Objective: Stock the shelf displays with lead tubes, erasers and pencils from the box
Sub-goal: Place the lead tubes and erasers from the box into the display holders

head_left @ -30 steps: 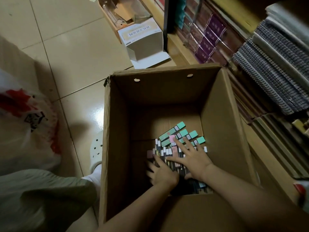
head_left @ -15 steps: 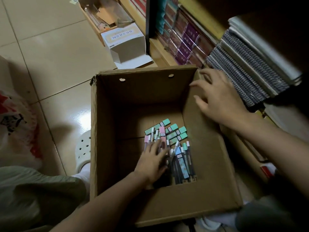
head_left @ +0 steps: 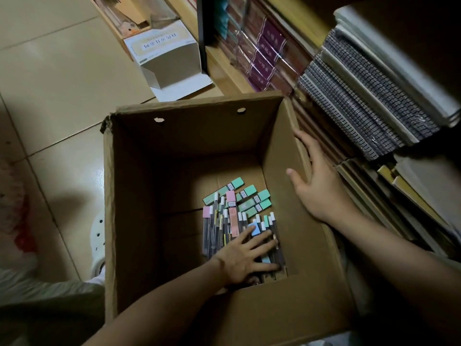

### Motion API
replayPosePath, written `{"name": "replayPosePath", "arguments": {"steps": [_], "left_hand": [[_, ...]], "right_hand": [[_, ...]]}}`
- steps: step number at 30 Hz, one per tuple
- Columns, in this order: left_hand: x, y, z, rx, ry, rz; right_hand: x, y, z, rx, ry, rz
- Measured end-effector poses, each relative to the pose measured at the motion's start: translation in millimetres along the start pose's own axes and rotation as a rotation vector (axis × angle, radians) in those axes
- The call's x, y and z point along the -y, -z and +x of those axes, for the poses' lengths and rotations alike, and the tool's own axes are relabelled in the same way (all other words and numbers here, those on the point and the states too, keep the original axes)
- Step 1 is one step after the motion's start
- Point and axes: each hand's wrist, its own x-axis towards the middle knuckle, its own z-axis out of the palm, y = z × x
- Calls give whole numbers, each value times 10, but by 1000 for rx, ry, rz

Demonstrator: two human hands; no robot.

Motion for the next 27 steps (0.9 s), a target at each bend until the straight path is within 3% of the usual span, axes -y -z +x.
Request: {"name": "replayPosePath", "arguments": {"steps": [7,12,14,18,21,27], "left_hand": [[261,-136,-213,-37,66,-73],[289,-129,-324,-23,269,-92],[203,-98,-325,-30,225,-106],[78,-170,-340,75,-79,31],[136,-202,-327,83,-40,90],[291,-74,-296,42,55,-9]], "right_hand": [[-9,-4,-8,-18,11,27],[20,-4,0,-7,-2,57],[33,7,0,-6,3,71],[40,5,-2,-2,2,78],[38,7,-1,0,0,80],[49,20,-2,-4,14,76]]}}
